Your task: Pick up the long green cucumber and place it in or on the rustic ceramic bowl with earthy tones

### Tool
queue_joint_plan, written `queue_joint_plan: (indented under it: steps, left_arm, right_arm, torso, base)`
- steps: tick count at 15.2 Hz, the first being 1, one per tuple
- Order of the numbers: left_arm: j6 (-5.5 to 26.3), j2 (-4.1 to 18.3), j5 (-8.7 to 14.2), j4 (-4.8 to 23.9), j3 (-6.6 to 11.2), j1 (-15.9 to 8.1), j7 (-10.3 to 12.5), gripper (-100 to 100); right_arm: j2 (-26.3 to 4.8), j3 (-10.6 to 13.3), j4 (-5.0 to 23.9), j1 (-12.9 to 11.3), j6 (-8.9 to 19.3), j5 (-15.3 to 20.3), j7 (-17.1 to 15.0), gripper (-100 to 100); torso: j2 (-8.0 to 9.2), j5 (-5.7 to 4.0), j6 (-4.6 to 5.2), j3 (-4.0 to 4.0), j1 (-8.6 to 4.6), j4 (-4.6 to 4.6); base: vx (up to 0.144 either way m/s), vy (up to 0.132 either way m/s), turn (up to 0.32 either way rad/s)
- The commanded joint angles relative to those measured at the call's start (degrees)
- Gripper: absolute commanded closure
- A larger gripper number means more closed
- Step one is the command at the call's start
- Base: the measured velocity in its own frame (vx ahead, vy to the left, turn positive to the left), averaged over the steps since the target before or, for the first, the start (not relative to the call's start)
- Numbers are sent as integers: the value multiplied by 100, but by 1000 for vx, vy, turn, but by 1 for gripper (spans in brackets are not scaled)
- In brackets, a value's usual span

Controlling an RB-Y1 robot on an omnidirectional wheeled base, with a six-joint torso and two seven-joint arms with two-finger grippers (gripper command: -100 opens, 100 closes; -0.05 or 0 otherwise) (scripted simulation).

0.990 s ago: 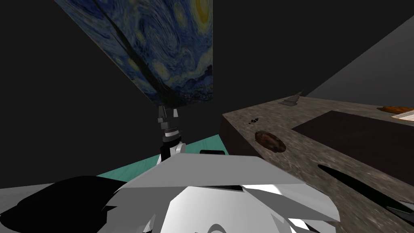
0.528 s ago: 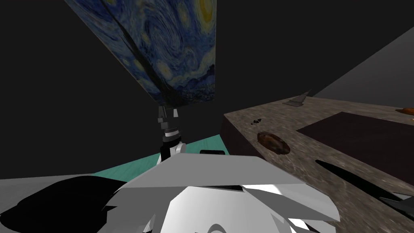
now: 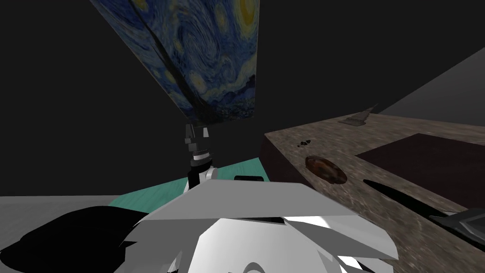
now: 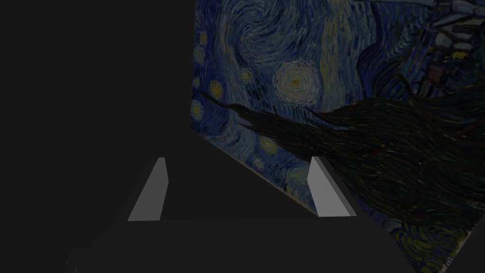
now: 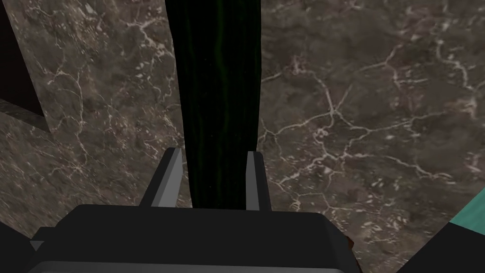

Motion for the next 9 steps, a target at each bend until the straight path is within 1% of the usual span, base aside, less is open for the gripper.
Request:
queue_joint_plan:
  steps: [1,2,3,5,6,8,9]
  left_arm:
    - [0,0,0,0,0,0,0,0]
    - [0,0,0,0,0,0,0,0]
    - [0,0,0,0,0,0,0,0]
    - [0,0,0,0,0,0,0,0]
    - [0,0,0,0,0,0,0,0]
    - [0,0,0,0,0,0,0,0]
    - [0,0,0,0,0,0,0,0]
  right_arm:
    - [-32,-77,3,31,-57,51,-267,100]
    - [-32,-77,3,31,-57,51,-267,100]
    - [-158,-294,22,117,-198,197,-473,100]
    - [-158,-294,22,117,-198,197,-629,100]
    - [-284,-509,38,199,-335,341,-787,100]
    - [-284,-509,38,199,-335,341,-987,100]
    - [-408,-719,52,277,-469,484,-1128,100]
  torso:
    - [0,0,0,0,0,0]
    - [1,0,6,1,0,0]
    - [4,0,11,3,-1,1]
    - [4,4,4,3,3,2]
    - [5,4,9,4,4,2]
    - [2,6,5,2,10,2]
    - [4,8,10,3,10,3]
  base:
    - [-7,17,42]
    - [-3,9,8]
    - [-9,18,36]
    - [-11,21,56]
    - [-7,27,59]
    - [-7,25,54]
    - [-10,30,47]
